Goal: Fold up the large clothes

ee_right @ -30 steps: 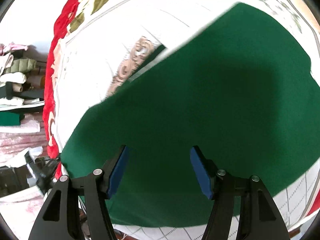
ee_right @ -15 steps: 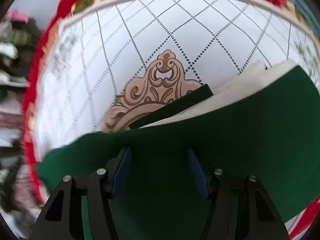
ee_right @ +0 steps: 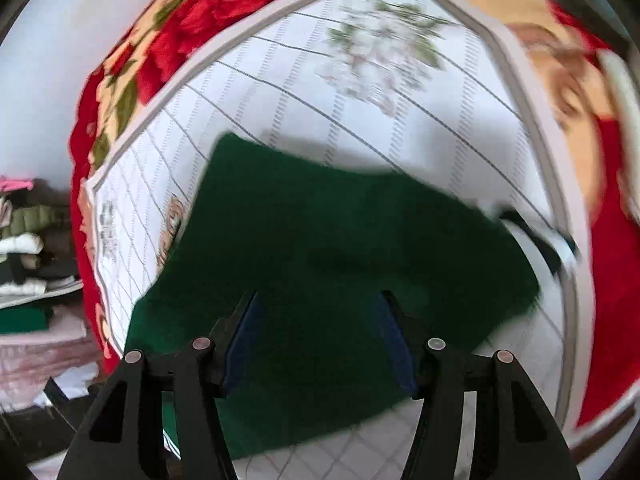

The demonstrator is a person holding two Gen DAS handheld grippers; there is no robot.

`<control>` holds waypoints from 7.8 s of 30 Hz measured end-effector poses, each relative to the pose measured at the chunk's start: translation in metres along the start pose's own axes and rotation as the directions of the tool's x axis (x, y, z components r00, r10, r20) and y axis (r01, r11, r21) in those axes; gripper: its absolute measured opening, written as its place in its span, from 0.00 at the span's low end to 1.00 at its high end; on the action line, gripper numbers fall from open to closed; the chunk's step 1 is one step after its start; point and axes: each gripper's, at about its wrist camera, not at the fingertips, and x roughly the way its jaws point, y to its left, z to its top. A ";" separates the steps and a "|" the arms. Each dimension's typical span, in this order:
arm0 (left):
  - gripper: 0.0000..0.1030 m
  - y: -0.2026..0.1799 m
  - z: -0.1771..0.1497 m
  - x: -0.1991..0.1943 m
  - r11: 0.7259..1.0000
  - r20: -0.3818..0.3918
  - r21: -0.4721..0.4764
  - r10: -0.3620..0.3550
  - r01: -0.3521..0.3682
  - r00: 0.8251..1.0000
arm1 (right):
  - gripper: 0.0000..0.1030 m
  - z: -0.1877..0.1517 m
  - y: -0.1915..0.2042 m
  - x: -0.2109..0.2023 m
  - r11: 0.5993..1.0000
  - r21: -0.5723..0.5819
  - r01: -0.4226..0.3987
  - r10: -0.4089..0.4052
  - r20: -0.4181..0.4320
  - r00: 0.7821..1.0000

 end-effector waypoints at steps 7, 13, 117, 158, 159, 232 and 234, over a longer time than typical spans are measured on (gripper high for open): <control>1.00 -0.066 -0.001 0.042 0.991 -0.090 0.124 0.057 -0.046 0.994 | 0.19 0.066 0.011 0.114 0.991 -0.067 0.112 -0.115 -0.045 0.992; 1.00 -0.076 -0.017 0.028 0.989 -0.110 0.134 0.081 -0.066 0.991 | 0.46 0.057 -0.004 0.064 0.997 -0.079 -0.008 0.000 -0.104 0.995; 0.16 0.161 -0.146 -0.023 0.673 0.310 -0.663 -0.150 0.327 0.939 | 0.76 -0.093 -0.048 0.018 0.997 -0.076 -0.025 0.018 -0.091 0.996; 0.08 0.230 -0.079 -0.094 0.861 0.408 -0.483 0.061 0.159 0.911 | 0.57 -0.098 0.094 0.112 0.940 -0.339 -0.046 -0.035 -0.229 0.973; 0.08 0.222 -0.079 -0.102 0.880 0.419 -0.455 0.073 0.139 0.905 | 0.61 -0.094 0.081 0.097 0.953 -0.295 -0.066 -0.002 -0.224 0.975; 0.85 -0.008 -0.118 -0.064 0.996 -0.020 0.084 -0.016 0.017 1.000 | 0.33 -0.062 -0.039 0.021 0.939 -0.202 -0.279 0.195 -0.355 0.914; 0.85 -0.007 -0.110 -0.058 0.996 -0.008 0.088 0.009 -0.008 1.000 | 0.21 -0.067 -0.045 0.023 0.941 -0.152 -0.302 0.224 -0.389 0.894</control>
